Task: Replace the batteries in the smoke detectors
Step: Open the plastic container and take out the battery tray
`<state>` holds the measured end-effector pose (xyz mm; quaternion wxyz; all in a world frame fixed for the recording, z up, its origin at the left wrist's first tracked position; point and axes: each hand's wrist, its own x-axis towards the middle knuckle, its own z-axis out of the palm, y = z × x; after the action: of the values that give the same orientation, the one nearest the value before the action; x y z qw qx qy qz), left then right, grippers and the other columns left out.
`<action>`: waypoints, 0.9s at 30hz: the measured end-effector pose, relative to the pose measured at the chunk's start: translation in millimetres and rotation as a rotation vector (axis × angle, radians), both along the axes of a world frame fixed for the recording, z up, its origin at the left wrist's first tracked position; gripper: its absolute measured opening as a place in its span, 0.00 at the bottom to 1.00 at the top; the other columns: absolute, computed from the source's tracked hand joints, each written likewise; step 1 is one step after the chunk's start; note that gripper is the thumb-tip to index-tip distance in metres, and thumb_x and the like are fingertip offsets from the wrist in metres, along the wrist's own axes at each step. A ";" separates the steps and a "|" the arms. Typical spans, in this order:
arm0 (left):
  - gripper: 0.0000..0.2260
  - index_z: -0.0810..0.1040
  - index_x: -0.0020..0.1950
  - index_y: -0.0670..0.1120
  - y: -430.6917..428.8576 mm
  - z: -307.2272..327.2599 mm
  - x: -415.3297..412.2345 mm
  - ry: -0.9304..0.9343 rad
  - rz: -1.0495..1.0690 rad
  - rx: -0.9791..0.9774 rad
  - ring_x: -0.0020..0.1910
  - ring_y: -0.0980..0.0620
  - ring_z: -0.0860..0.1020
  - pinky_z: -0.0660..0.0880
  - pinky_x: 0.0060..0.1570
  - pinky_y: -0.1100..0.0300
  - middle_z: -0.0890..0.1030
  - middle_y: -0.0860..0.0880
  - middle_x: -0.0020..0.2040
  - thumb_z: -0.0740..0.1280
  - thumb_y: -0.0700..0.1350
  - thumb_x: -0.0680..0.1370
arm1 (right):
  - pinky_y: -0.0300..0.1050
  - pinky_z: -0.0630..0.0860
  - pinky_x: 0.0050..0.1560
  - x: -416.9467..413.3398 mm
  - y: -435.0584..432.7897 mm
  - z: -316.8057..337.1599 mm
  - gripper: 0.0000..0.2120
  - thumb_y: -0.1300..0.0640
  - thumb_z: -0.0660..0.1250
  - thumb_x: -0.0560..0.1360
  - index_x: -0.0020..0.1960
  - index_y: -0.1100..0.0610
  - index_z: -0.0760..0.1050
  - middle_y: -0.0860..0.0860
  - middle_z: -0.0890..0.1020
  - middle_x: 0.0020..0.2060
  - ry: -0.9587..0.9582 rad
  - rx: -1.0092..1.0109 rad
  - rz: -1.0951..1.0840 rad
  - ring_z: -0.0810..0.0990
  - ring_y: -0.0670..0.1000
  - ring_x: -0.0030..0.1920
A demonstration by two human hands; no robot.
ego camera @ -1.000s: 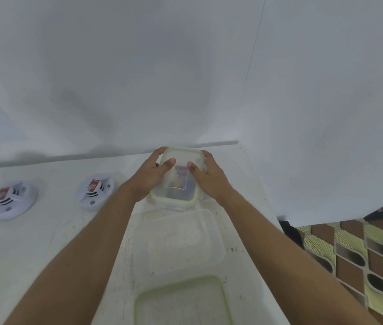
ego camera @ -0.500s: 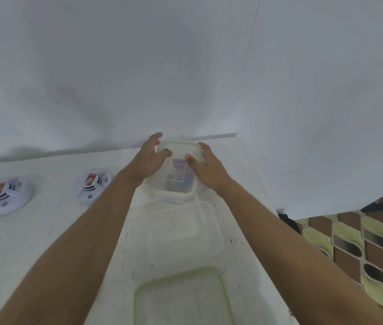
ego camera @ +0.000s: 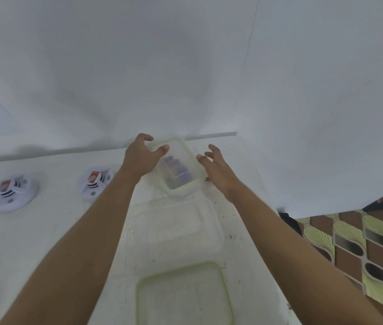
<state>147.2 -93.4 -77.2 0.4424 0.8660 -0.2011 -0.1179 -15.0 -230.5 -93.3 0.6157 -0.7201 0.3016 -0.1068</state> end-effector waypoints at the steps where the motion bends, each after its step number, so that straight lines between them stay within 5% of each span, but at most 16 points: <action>1: 0.25 0.72 0.65 0.49 5.7 -0.3 -1.6 0.030 0.043 -0.013 0.50 0.48 0.76 0.77 0.36 0.58 0.74 0.49 0.58 0.73 0.58 0.73 | 0.56 0.69 0.73 -2.7 0.4 -0.3 0.32 0.44 0.62 0.82 0.81 0.47 0.51 0.47 0.63 0.76 -0.008 0.008 0.001 0.67 0.52 0.73; 4: 0.27 0.74 0.65 0.48 19.2 -2.1 -10.0 0.117 0.146 -0.046 0.51 0.48 0.78 0.81 0.32 0.56 0.73 0.49 0.58 0.72 0.61 0.72 | 0.56 0.70 0.71 -7.2 4.3 -3.4 0.36 0.45 0.67 0.80 0.81 0.49 0.53 0.48 0.64 0.75 0.002 -0.021 0.012 0.69 0.53 0.72; 8: 0.23 0.75 0.54 0.44 28.1 -4.9 -20.9 0.199 0.226 -0.072 0.45 0.51 0.78 0.83 0.35 0.54 0.76 0.48 0.50 0.72 0.61 0.73 | 0.57 0.77 0.65 -7.2 11.4 -7.4 0.33 0.42 0.67 0.78 0.78 0.51 0.60 0.47 0.71 0.68 0.026 -0.082 -0.070 0.77 0.53 0.64; 12: 0.18 0.73 0.44 0.45 36.7 -5.2 -21.6 0.231 0.250 -0.080 0.40 0.50 0.74 0.77 0.41 0.55 0.74 0.47 0.42 0.73 0.57 0.73 | 0.41 0.80 0.45 -3.8 13.5 -2.5 0.23 0.46 0.65 0.81 0.73 0.54 0.67 0.48 0.78 0.54 0.012 -0.034 -0.115 0.82 0.48 0.44; 15: 0.17 0.73 0.44 0.46 45.0 -4.2 -21.4 0.260 0.221 -0.076 0.41 0.49 0.75 0.77 0.41 0.55 0.75 0.48 0.44 0.74 0.57 0.72 | 0.39 0.78 0.42 -1.7 14.5 1.9 0.20 0.50 0.65 0.82 0.71 0.55 0.68 0.51 0.78 0.52 0.009 -0.029 -0.126 0.80 0.47 0.37; 21: 0.31 0.73 0.62 0.40 55.6 -8.6 -19.8 0.364 0.213 -0.139 0.51 0.45 0.81 0.82 0.38 0.55 0.79 0.43 0.56 0.76 0.59 0.69 | 0.43 0.73 0.50 1.5 17.9 4.6 0.22 0.51 0.66 0.80 0.72 0.54 0.69 0.54 0.77 0.59 0.022 0.016 -0.172 0.78 0.49 0.46; 27: 0.27 0.72 0.65 0.40 56.0 -6.6 -25.3 0.352 0.247 -0.119 0.51 0.46 0.76 0.79 0.38 0.56 0.75 0.45 0.56 0.74 0.54 0.73 | 0.42 0.68 0.57 2.2 21.5 9.7 0.22 0.52 0.65 0.81 0.72 0.54 0.68 0.49 0.74 0.59 0.043 -0.017 -0.183 0.74 0.49 0.57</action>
<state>121.9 -37.4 -83.8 0.5320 0.8225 -0.0197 -0.2002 -12.8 -209.0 -83.6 0.5904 -0.6969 0.3785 -0.1498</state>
